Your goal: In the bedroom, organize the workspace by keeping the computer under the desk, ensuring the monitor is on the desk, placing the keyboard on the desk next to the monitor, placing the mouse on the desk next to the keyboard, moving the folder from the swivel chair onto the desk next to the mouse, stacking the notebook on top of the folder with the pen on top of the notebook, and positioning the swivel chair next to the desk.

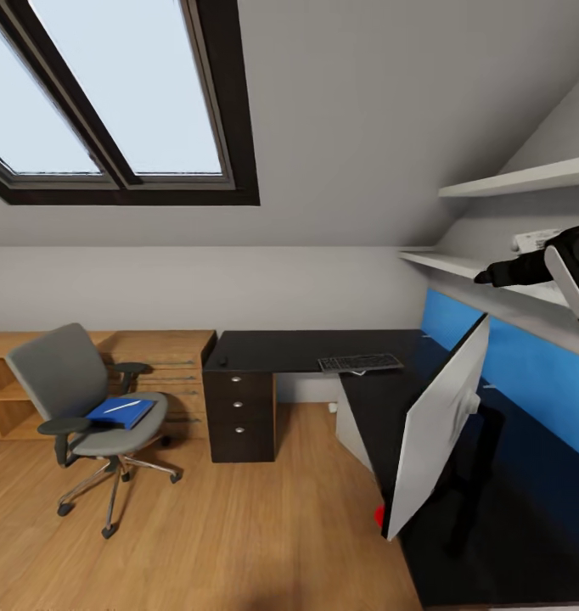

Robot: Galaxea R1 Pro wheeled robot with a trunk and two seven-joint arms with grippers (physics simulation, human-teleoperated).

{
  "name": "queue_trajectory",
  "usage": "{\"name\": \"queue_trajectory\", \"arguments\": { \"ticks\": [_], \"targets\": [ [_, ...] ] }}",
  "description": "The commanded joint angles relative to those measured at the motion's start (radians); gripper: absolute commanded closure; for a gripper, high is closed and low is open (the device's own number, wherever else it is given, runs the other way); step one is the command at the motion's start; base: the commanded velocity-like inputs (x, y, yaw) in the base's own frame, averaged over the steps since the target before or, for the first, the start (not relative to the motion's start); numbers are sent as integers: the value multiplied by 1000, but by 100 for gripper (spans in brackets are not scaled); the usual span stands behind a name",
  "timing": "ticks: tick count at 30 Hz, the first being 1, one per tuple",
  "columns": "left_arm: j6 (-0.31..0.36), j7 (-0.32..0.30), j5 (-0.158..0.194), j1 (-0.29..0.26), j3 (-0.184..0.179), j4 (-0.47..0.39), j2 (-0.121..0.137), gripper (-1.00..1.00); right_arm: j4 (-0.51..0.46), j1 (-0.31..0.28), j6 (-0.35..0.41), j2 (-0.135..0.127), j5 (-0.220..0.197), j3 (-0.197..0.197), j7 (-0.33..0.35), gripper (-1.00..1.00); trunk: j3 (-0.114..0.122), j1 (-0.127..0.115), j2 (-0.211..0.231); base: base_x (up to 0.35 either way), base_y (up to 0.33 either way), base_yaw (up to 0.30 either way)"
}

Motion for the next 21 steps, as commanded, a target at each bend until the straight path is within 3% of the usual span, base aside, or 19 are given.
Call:
{"name": "queue_trajectory", "arguments": {
  "ticks": [1, 5, 9, 12, 17, 21],
  "targets": [
    [-3, 9, 0, -1, -8, -1, -2, -100, -1, -1, 3, -5, -14, 4, -2, -100, -2, 0, -1, -20, -339, 0],
    [-2, 9, 0, -1, -8, -1, -9, -100, -2, 7, 3, -20, -71, 4, -2, -100, -2, 0, -1, -8, -344, 0],
    [-2, 9, 0, -1, -8, -1, -10, -100, -23, 15, 3, -28, -93, 4, -2, -100, -2, 0, -1, -2, -347, 0],
    [-2, 9, 0, -1, -9, -1, -10, -100, -69, 44, 3, -41, -123, 4, -2, -100, -2, 0, -1, -1, -347, 0],
    [-2, 10, 0, -1, -9, -1, -11, -100, -151, 92, 4, -77, -210, 5, -2, -100, -2, 0, -1, 0, -347, 0],
    [-2, 10, 0, -1, -9, -1, -11, -100, -168, 125, 3, -94, -241, 5, -2, -100, -2, 0, -1, -23, -346, 0]
  ]
}}
